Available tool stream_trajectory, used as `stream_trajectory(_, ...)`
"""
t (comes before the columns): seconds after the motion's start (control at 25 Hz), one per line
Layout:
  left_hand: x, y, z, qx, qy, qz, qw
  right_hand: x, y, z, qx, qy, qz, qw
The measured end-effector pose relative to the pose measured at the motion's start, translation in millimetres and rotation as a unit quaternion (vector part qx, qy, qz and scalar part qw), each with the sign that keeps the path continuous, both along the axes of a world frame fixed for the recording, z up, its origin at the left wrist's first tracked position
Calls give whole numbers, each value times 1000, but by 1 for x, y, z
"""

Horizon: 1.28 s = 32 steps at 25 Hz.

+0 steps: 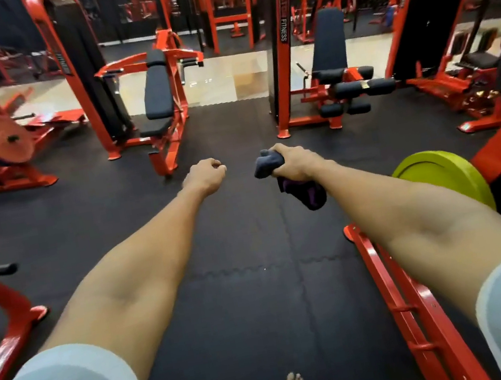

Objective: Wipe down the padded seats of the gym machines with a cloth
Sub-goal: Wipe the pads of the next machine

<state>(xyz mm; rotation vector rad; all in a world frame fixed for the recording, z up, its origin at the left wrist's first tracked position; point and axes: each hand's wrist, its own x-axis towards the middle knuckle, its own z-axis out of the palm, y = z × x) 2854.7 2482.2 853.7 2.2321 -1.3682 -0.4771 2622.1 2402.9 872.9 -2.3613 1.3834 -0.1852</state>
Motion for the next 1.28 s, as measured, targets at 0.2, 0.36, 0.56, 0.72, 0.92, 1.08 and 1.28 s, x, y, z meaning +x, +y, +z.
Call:
stream_trajectory(0.2, 29, -143, -7, 10, 1, -32, 999, 22, -134, -1, -3, -2, -24, 1000)
stream_trajectory(0.36, 51, -243, 7, 2, -18, -40, 999, 33, -222, 16, -10, -19, -21, 1000)
stream_trajectory(0.56, 61, -375, 4, 10, -20, -71, 997, 34, -327, 12, -1, -18, -73, 997)
stream_trajectory(0.72, 61, -492, -4, -2, -21, -128, 991, 35, -418, 3, -1, -44, -125, 991)
stream_trajectory(0.92, 54, -641, 6, -3, -31, -199, 979, 37, -529, 12, -5, -59, -189, 980)
stream_trajectory(1.08, 27, -759, 26, -15, -36, -254, 966, 10, -611, 22, -12, -75, -253, 964)
stream_trajectory(1.28, -45, -876, 13, -12, -39, -318, 947, -55, -709, 10, -10, -67, -319, 945)
